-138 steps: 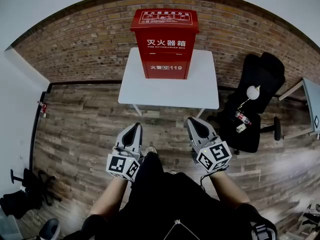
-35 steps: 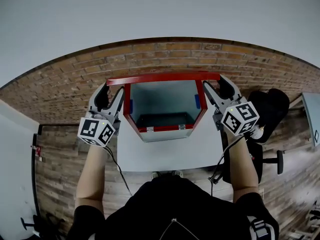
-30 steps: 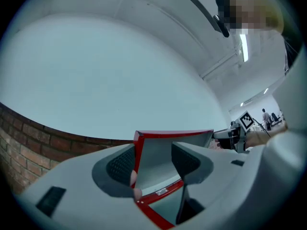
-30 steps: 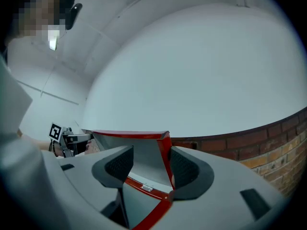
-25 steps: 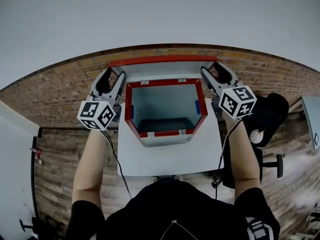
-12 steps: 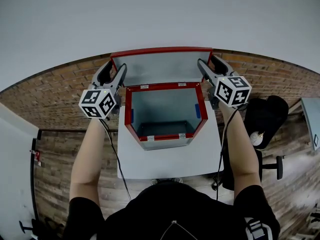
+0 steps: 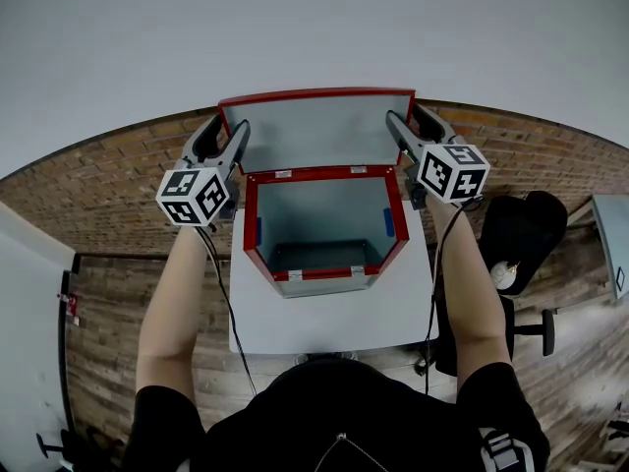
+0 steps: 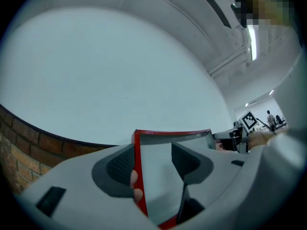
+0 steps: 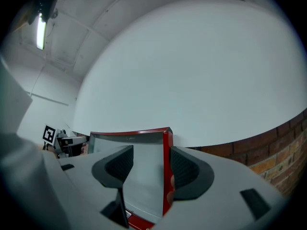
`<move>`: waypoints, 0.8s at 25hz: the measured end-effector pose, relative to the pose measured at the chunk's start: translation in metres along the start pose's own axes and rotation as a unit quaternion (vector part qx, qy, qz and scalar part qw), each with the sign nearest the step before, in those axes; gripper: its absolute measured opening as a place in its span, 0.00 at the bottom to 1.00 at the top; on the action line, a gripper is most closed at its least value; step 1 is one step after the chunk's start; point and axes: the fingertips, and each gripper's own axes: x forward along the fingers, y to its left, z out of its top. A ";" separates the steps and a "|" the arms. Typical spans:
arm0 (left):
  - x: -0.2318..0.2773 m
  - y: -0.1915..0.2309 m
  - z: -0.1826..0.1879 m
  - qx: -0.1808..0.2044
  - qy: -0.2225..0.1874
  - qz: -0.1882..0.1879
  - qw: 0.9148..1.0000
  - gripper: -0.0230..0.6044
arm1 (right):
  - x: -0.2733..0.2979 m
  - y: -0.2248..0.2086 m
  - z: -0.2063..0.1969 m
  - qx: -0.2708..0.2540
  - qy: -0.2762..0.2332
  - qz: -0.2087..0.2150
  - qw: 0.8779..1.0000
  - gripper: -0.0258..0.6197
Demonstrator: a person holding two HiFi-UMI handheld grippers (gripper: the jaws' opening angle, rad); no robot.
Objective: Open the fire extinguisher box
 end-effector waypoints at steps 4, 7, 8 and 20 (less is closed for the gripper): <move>0.002 0.002 -0.001 0.000 -0.004 0.004 1.000 0.49 | 0.002 0.000 0.000 -0.005 -0.001 -0.006 1.000 0.43; 0.003 0.003 -0.002 0.001 -0.003 0.003 1.000 0.49 | 0.001 0.000 -0.001 -0.003 -0.003 -0.006 1.000 0.43; 0.003 0.003 -0.001 0.002 -0.003 0.002 1.000 0.50 | 0.001 0.001 -0.001 -0.002 -0.004 -0.005 1.000 0.43; -0.013 0.012 0.009 0.003 -0.011 0.004 1.000 0.50 | -0.010 -0.006 0.009 -0.010 -0.018 -0.023 1.000 0.43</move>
